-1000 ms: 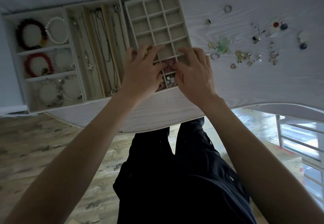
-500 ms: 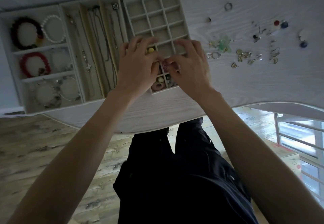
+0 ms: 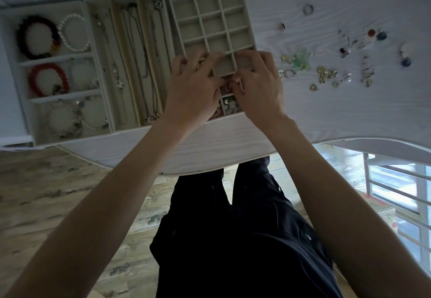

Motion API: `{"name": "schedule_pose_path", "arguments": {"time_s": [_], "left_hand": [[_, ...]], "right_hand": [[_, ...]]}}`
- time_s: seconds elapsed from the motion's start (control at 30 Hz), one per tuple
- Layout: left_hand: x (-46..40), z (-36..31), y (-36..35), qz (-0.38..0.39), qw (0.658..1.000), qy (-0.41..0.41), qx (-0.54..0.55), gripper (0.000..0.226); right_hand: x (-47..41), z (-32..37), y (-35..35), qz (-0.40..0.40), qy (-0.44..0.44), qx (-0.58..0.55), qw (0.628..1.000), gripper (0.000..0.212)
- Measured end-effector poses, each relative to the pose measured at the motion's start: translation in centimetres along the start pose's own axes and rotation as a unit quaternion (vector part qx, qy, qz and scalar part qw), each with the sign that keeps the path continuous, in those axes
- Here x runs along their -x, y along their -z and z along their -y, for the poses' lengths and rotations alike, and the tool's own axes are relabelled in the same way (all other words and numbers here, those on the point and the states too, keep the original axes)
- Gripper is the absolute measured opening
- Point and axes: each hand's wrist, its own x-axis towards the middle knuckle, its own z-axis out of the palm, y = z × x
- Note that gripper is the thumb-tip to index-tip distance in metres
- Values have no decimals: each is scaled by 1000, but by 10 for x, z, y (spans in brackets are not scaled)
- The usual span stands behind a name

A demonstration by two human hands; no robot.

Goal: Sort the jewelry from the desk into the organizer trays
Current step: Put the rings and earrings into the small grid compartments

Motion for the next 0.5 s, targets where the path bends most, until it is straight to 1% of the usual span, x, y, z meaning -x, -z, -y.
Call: {"name": "schedule_pose_path", "arguments": {"time_s": [0.07, 0.13, 0.2, 0.33, 0.43, 0.5], "left_hand": [[-1, -1, 0, -15, 999, 23, 33, 29], [-2, 2, 1, -38, 992, 57, 101, 25], [-4, 6, 0, -49, 988, 64, 133, 23], [-10, 8, 0, -81, 986, 44, 136, 20], [-13, 6, -1, -121, 984, 34, 124, 14], [-13, 6, -4, -131, 985, 31, 105, 14]], "right_hand": [[0, 0, 1, -10, -8, -11, 1000, 6], [0, 1, 3, -12, -32, -42, 999, 8], [0, 2, 6, -10, -49, -80, 996, 12], [-1, -1, 10, 19, -69, -138, 988, 18], [1, -3, 9, 14, -63, -131, 989, 20], [5, -2, 9, 5, -62, -128, 990, 23]]}}
